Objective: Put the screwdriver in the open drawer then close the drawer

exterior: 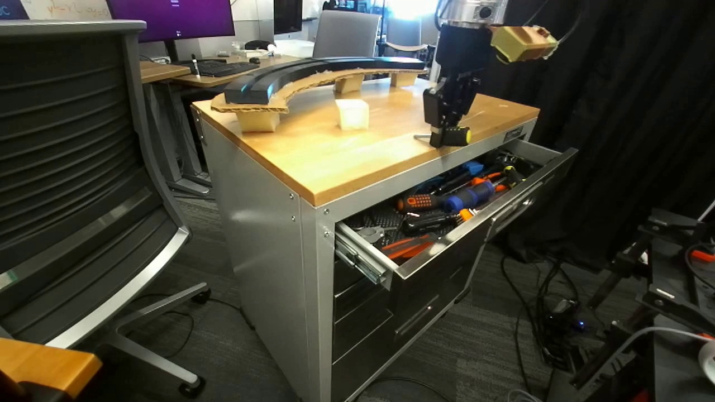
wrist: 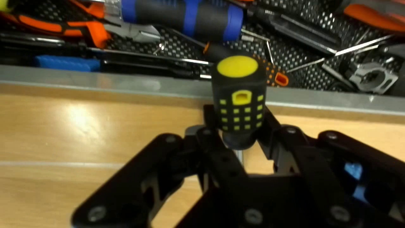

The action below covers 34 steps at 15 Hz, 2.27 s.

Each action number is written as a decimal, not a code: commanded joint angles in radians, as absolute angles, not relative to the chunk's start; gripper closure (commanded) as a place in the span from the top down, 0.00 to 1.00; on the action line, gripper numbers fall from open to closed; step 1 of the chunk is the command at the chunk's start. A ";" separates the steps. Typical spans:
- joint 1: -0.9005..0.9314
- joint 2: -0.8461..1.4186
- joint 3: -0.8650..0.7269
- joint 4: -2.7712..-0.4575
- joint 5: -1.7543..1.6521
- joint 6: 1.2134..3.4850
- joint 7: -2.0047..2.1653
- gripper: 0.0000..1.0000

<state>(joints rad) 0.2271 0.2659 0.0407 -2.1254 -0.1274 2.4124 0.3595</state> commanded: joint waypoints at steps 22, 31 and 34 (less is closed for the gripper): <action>0.284 0.133 0.084 -2.420 -0.258 2.462 0.568 1.00; 0.239 0.325 0.043 -2.391 -0.143 2.588 0.675 0.34; 0.244 0.313 0.022 -2.378 -0.135 2.667 0.728 0.11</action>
<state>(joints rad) 0.2308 0.2817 0.0546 -2.4188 -0.1273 2.5561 0.6585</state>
